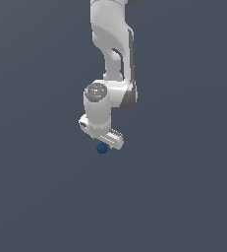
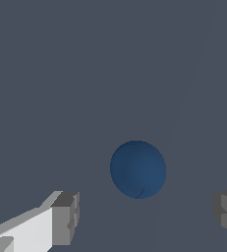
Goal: Pick up the object and move it to a goal position.
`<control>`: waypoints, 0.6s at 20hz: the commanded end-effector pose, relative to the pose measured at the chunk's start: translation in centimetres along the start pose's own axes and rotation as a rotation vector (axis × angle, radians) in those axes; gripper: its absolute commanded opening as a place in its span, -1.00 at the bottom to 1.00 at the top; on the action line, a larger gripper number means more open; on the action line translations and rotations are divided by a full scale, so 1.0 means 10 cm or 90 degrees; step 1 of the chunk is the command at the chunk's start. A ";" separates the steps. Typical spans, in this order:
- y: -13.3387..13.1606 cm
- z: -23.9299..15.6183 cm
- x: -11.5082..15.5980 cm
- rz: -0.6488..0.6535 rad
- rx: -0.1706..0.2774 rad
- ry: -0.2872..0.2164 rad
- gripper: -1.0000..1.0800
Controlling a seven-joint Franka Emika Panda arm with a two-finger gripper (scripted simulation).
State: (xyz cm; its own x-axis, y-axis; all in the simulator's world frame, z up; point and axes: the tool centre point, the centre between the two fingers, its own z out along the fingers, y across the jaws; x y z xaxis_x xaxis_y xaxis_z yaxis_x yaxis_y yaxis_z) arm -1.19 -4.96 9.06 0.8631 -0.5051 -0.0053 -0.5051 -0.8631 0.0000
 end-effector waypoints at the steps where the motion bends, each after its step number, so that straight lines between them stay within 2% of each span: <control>1: 0.03 0.05 0.02 0.023 0.000 0.002 0.92; 12: 0.05 0.14 0.03 0.041 0.000 0.003 0.92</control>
State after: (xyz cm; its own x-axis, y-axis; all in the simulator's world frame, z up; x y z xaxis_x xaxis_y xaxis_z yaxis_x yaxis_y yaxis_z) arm -1.18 -5.50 7.91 0.8292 -0.5590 -0.0002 -0.5590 -0.8292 -0.0002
